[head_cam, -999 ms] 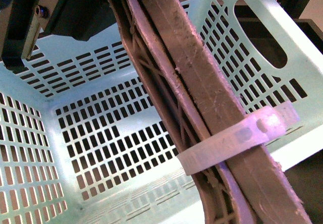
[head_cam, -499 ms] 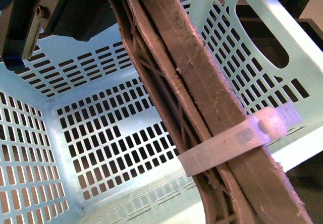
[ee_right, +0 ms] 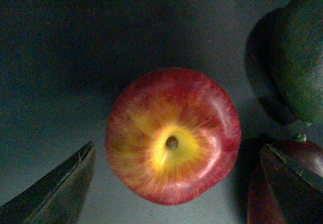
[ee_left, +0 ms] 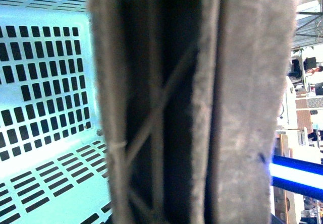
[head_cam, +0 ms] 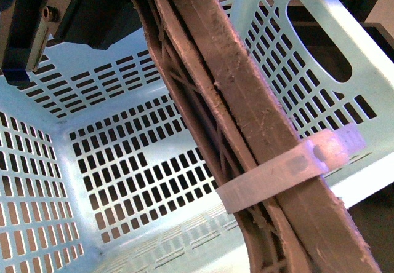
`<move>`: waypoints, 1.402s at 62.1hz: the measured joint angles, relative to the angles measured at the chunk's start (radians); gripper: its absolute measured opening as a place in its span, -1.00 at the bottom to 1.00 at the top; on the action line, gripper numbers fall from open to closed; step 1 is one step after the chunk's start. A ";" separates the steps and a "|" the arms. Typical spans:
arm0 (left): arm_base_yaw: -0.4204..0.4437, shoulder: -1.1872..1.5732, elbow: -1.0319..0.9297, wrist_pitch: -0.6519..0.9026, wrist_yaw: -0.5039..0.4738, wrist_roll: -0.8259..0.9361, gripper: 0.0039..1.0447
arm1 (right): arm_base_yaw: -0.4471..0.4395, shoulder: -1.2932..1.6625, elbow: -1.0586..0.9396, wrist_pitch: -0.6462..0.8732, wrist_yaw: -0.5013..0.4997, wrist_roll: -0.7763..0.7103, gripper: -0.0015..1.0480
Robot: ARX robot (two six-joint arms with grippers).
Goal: Pick apple with right arm and hold basket with left
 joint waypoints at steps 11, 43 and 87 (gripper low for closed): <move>0.000 0.000 0.000 0.000 0.000 0.000 -0.73 | -0.003 0.031 0.030 -0.013 -0.004 0.005 0.83; 0.000 0.000 0.000 0.000 0.000 0.000 -0.73 | -0.003 0.100 0.079 -0.026 -0.008 0.045 0.79; 0.000 0.000 0.000 0.000 0.000 0.000 -0.73 | -0.058 -0.203 -0.147 0.060 -0.123 -0.064 0.51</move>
